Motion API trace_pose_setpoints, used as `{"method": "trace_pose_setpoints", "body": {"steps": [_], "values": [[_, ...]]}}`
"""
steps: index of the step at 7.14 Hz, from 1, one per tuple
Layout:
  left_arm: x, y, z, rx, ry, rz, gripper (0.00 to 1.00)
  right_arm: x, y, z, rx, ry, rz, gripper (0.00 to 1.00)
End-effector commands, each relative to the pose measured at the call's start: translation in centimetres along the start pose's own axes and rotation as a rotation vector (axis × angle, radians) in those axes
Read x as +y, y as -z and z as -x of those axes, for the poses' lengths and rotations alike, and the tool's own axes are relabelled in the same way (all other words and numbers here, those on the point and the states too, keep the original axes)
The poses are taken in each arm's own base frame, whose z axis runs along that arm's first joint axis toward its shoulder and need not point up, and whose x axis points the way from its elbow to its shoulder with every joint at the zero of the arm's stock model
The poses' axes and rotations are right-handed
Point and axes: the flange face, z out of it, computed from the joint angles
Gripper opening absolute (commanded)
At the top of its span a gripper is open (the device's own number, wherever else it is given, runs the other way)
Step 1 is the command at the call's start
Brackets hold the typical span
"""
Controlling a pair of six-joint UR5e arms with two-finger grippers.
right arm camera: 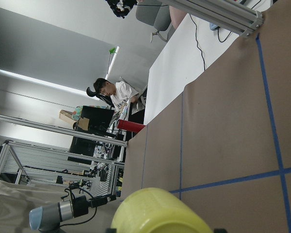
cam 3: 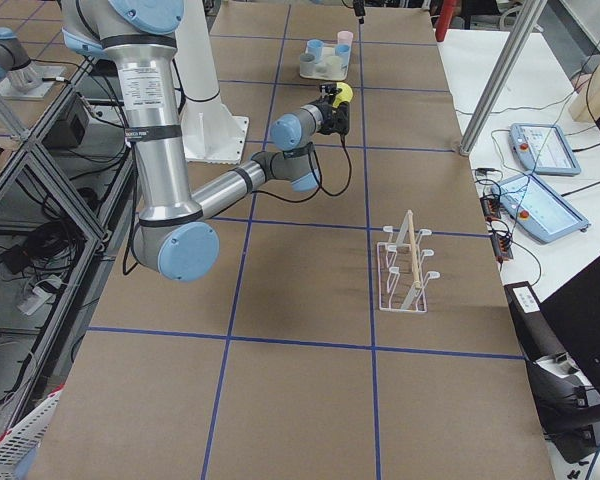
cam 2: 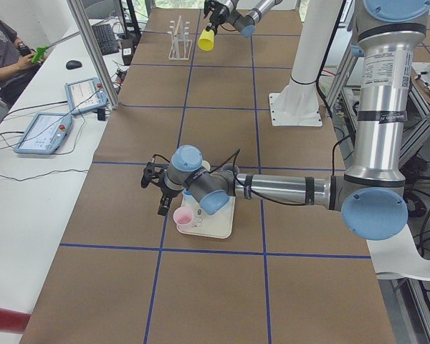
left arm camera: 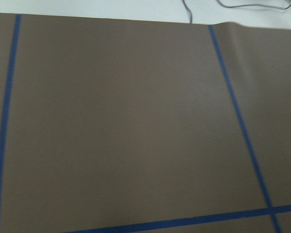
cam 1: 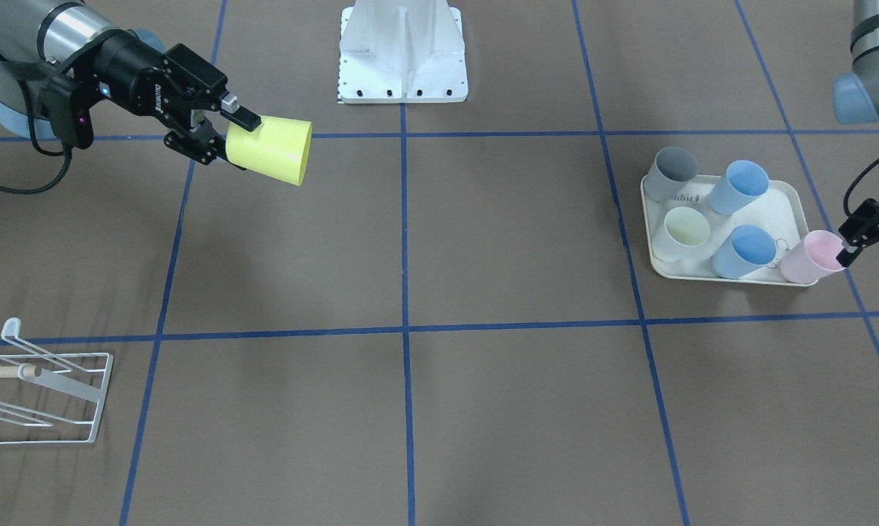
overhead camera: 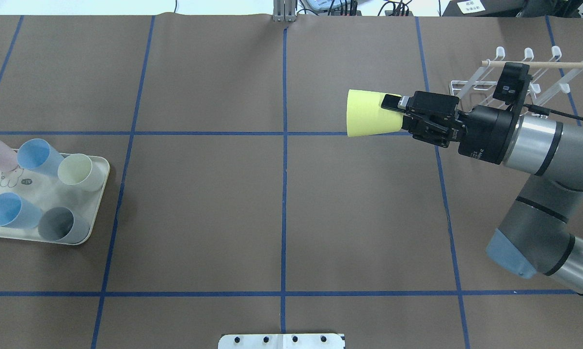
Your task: Transfer IKEA cup to right arm and place on rack
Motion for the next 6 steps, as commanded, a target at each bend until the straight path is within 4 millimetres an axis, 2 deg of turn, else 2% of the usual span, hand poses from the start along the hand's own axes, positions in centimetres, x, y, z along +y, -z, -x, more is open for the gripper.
{"method": "trace_pose_setpoints", "body": {"steps": [1, 3, 6], "values": [[1.0, -1.1, 1.4, -0.007, 0.008, 0.043, 1.0, -1.7, 0.6, -1.4, 0.07, 0.054, -0.047, 0.14], [1.7, -1.1, 1.2, 0.029, 0.02, 0.081, 1.0, -6.0, 1.2, -2.5, 0.222, 0.206, -0.126, 0.14], [1.6, -0.5, 0.9, 0.05, 0.03, 0.088, 1.0, -13.1, 3.5, -3.5, 0.513, 0.445, -0.164, 0.14]]}}
